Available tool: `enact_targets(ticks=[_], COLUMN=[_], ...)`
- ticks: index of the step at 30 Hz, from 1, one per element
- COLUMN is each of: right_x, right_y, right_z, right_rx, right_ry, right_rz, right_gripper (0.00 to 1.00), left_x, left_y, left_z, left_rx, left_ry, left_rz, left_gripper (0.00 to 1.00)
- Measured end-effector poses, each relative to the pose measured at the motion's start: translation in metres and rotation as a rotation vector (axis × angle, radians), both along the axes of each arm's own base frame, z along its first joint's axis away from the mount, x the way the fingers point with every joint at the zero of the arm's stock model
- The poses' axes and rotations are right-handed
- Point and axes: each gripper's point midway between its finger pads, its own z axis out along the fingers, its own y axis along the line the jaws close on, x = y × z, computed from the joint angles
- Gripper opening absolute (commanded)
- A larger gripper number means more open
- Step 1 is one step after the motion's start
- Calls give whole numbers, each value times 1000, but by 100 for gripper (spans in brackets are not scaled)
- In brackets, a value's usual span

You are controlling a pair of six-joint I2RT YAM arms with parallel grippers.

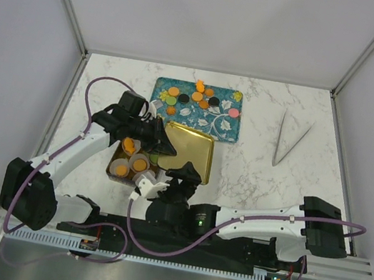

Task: Pack the cookies

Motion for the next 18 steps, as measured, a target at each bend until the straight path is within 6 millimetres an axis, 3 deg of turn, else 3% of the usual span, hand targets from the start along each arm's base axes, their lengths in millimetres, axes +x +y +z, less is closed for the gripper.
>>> enact_targets(ticks=[5,18], right_x=[9,16], right_y=[-2,-5], right_z=[6,-3], right_rx=[-22,-149], right_ry=[-55,-124], right_rz=[-30,-56], right_gripper=[77,57], left_x=[-1,-8], left_y=[0,3], left_z=[1,5], left_rx=[-1,-1], left_ry=[2,6], left_rz=[-1,-4], left_gripper=[2,4])
